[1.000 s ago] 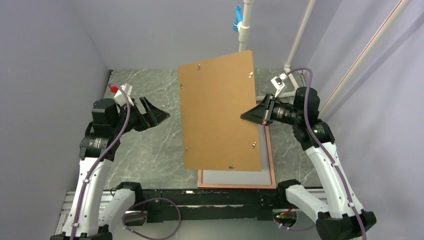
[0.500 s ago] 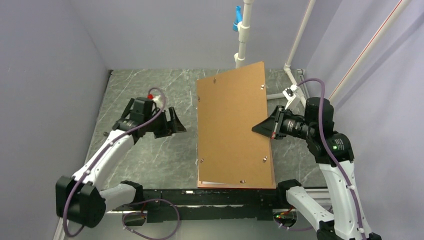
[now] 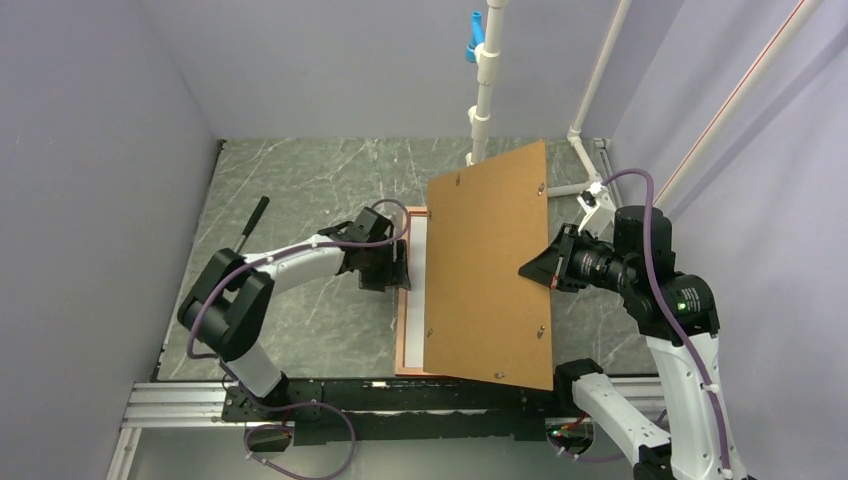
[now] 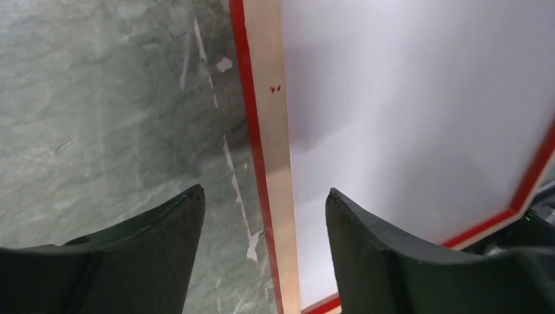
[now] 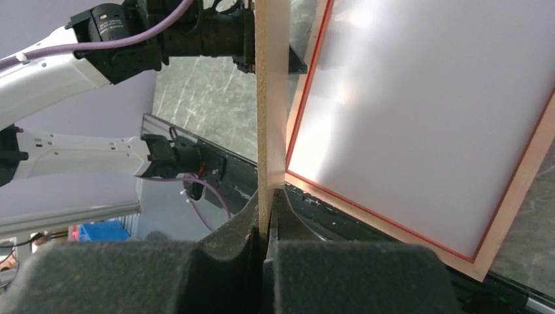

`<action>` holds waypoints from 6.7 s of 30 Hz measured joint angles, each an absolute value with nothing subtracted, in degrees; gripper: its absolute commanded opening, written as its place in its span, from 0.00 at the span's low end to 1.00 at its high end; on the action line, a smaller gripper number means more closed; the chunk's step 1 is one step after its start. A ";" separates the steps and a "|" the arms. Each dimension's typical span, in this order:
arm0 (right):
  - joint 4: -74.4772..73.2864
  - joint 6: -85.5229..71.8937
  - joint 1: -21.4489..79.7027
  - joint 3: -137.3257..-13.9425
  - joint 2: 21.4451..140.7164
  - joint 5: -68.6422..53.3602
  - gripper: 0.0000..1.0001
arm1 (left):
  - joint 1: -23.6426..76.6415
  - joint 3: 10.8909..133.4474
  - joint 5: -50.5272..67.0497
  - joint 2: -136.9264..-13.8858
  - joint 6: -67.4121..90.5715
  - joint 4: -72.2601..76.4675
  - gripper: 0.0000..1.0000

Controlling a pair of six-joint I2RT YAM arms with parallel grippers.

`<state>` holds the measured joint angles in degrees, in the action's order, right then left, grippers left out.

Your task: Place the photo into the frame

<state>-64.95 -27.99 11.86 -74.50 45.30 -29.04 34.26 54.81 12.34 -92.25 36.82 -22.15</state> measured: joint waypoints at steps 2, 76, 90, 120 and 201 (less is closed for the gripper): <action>-65.06 -27.99 11.86 -74.35 45.36 -28.45 0.00 | 35.77 55.90 10.52 -94.56 37.12 -21.98 0.60; -21.91 -42.48 11.84 -48.10 61.34 -46.48 0.00 | 4.56 33.39 30.74 -59.64 35.22 -17.65 0.62; -14.00 -44.53 12.23 -42.72 67.09 -46.61 0.00 | 4.78 30.22 33.47 -64.42 33.65 -14.46 0.53; -11.05 -42.17 12.19 -41.10 74.65 -47.77 0.00 | 13.15 31.53 29.61 -77.95 32.08 -12.88 0.49; -2.46 -47.62 12.36 -36.07 72.86 -48.40 0.00 | 15.31 33.45 23.81 -77.52 31.94 -14.44 0.04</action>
<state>-2.46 -47.62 12.36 -36.07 72.86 -48.40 15.31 33.45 23.81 -77.52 31.94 -14.44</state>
